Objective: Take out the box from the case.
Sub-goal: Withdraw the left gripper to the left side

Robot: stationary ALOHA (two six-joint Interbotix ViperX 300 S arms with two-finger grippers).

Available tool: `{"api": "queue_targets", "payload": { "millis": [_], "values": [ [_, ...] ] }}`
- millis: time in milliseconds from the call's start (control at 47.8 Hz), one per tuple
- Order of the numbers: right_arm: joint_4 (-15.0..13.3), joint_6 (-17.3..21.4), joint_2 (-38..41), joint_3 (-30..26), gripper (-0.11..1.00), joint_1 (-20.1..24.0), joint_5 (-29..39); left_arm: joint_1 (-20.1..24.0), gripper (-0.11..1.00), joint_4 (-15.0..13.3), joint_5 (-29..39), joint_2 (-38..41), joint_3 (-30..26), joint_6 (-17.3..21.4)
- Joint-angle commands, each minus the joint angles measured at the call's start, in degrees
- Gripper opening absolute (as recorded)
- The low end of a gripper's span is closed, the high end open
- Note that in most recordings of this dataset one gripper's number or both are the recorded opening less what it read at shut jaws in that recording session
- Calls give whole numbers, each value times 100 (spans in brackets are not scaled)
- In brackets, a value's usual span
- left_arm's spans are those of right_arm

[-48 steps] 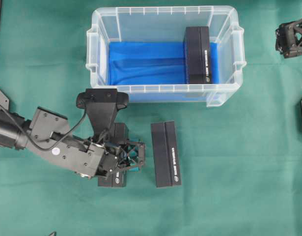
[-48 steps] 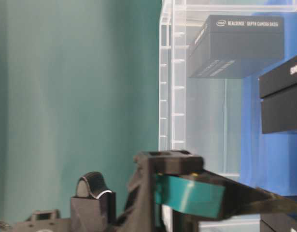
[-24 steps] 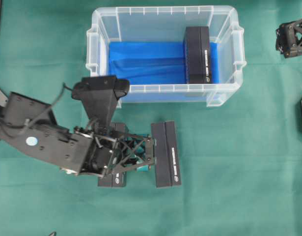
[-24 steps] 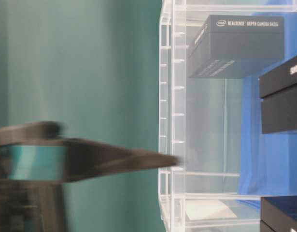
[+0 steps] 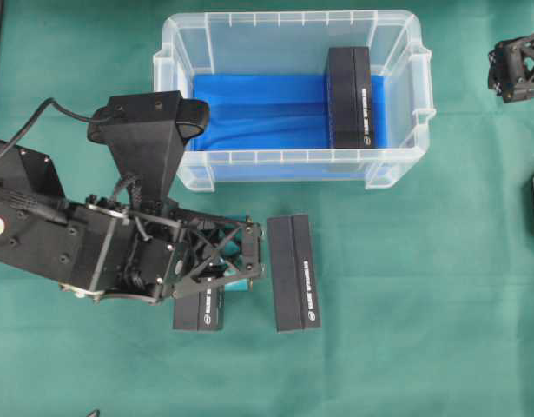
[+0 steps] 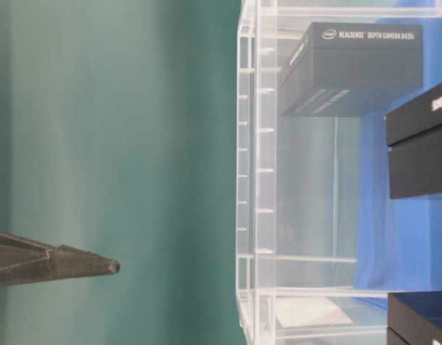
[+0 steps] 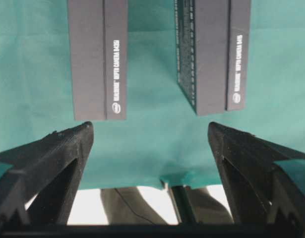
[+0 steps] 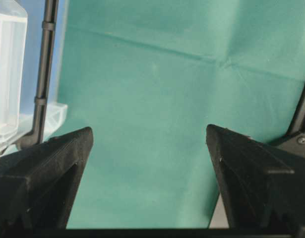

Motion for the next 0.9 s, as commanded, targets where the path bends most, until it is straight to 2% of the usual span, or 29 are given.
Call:
{"api": "queue_targets", "payload": {
  "millis": [0, 230, 565, 878],
  "values": [
    [-9, 9, -18, -53, 90, 18, -18, 18, 97, 9, 0, -299, 35, 0],
    [-9, 9, -26, -53, 90, 9, 35, -185, 97, 9, 0, -984, 765, -79],
    [0, 18, -53, -35, 90, 9, 35, -686, 97, 9, 9, -2285, 2215, -615],
    [9, 9, -79, -35, 90, 18, 88, -580, 97, 26, -9, -2566, 2470, -483]
  ]
}}
